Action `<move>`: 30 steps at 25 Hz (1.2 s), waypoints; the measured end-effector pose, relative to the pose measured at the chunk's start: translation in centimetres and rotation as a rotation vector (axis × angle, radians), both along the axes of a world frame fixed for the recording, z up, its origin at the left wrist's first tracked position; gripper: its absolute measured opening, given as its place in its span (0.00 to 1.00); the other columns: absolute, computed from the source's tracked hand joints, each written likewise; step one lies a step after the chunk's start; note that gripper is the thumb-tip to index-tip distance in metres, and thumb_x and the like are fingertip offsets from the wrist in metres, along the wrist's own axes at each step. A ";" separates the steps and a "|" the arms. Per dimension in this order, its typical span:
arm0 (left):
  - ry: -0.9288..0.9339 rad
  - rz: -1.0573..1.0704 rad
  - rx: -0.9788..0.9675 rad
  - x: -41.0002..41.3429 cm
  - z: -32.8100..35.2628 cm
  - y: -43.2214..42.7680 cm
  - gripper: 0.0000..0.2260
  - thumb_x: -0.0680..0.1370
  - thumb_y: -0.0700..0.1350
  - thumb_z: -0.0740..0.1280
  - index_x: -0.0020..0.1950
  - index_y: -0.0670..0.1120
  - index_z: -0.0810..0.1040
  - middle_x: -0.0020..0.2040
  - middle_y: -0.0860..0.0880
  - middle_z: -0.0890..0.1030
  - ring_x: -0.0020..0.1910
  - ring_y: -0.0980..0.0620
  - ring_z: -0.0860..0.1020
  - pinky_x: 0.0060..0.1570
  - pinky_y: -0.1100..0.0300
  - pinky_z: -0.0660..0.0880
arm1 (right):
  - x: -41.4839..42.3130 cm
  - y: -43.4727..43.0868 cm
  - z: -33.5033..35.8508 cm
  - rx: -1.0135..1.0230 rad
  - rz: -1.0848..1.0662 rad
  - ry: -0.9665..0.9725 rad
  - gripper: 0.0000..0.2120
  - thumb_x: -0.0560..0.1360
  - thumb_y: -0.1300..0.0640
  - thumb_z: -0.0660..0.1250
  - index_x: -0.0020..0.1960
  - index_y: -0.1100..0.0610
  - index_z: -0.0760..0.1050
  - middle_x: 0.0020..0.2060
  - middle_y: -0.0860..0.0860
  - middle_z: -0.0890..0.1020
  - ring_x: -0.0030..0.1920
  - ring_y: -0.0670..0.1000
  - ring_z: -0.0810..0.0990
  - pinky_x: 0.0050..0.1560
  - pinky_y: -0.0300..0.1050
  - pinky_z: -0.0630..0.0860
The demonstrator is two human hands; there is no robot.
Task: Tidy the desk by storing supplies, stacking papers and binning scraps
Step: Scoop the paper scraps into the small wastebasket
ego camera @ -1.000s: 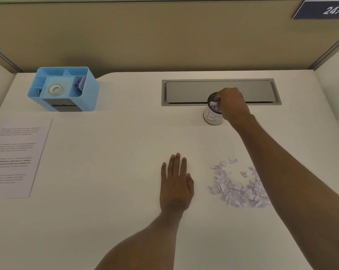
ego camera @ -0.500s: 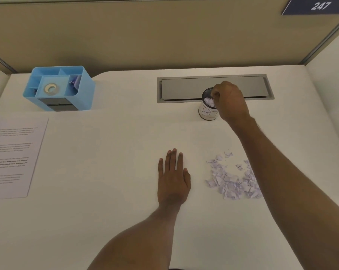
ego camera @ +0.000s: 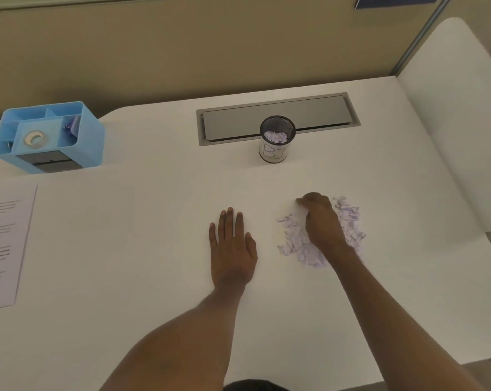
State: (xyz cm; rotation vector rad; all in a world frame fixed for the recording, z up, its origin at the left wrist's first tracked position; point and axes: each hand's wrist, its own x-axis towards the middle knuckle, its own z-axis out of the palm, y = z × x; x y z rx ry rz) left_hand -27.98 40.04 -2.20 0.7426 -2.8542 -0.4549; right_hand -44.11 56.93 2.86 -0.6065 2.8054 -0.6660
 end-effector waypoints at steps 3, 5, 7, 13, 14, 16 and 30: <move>-0.001 0.002 -0.003 0.0 0.0 0.0 0.25 0.87 0.49 0.54 0.84 0.44 0.64 0.86 0.44 0.61 0.86 0.45 0.57 0.84 0.40 0.54 | 1.2 0.8 0.5 -0.072 0.011 -0.015 0.21 0.76 0.74 0.57 0.61 0.62 0.81 0.59 0.54 0.80 0.61 0.55 0.76 0.61 0.47 0.75; 0.015 0.003 -0.004 0.0 0.0 0.0 0.25 0.86 0.48 0.54 0.83 0.43 0.65 0.85 0.44 0.62 0.86 0.45 0.58 0.84 0.40 0.54 | 0.4 1.6 1.5 -0.121 -0.091 0.016 0.20 0.77 0.72 0.57 0.60 0.60 0.82 0.58 0.53 0.81 0.62 0.54 0.77 0.61 0.45 0.74; 0.020 0.005 0.001 0.0 0.1 0.0 0.25 0.86 0.48 0.55 0.83 0.43 0.65 0.85 0.44 0.62 0.86 0.45 0.58 0.84 0.41 0.54 | -1.5 2.8 2.3 -0.078 -0.239 0.067 0.21 0.77 0.71 0.57 0.63 0.58 0.80 0.62 0.51 0.79 0.65 0.53 0.74 0.60 0.47 0.75; 0.019 0.004 0.001 -0.1 0.3 0.1 0.25 0.86 0.48 0.54 0.83 0.43 0.65 0.85 0.44 0.63 0.86 0.45 0.58 0.84 0.41 0.54 | -3.6 5.3 1.9 0.234 -0.322 0.014 0.28 0.72 0.75 0.58 0.68 0.57 0.76 0.61 0.57 0.76 0.59 0.63 0.72 0.51 0.56 0.80; 0.022 0.005 -0.005 0.0 0.2 0.1 0.25 0.86 0.48 0.54 0.83 0.43 0.65 0.85 0.44 0.63 0.86 0.45 0.58 0.84 0.41 0.54 | -3.1 5.0 1.7 0.242 -0.299 0.019 0.28 0.72 0.75 0.58 0.67 0.57 0.76 0.60 0.57 0.76 0.58 0.63 0.72 0.50 0.56 0.80; 0.028 0.006 -0.008 0.1 0.2 0.0 0.25 0.86 0.48 0.54 0.83 0.43 0.65 0.85 0.44 0.63 0.86 0.45 0.58 0.84 0.40 0.54 | -2.0 4.1 1.4 0.217 -0.208 -0.009 0.28 0.71 0.76 0.57 0.66 0.58 0.77 0.59 0.57 0.76 0.57 0.62 0.72 0.51 0.53 0.79; 0.045 0.004 -0.005 0.0 0.1 0.1 0.24 0.86 0.47 0.57 0.83 0.43 0.66 0.85 0.43 0.63 0.86 0.45 0.59 0.84 0.40 0.55 | -0.4 4.4 2.4 0.070 -0.167 -0.220 0.21 0.76 0.71 0.60 0.68 0.62 0.73 0.61 0.62 0.74 0.59 0.61 0.77 0.58 0.44 0.73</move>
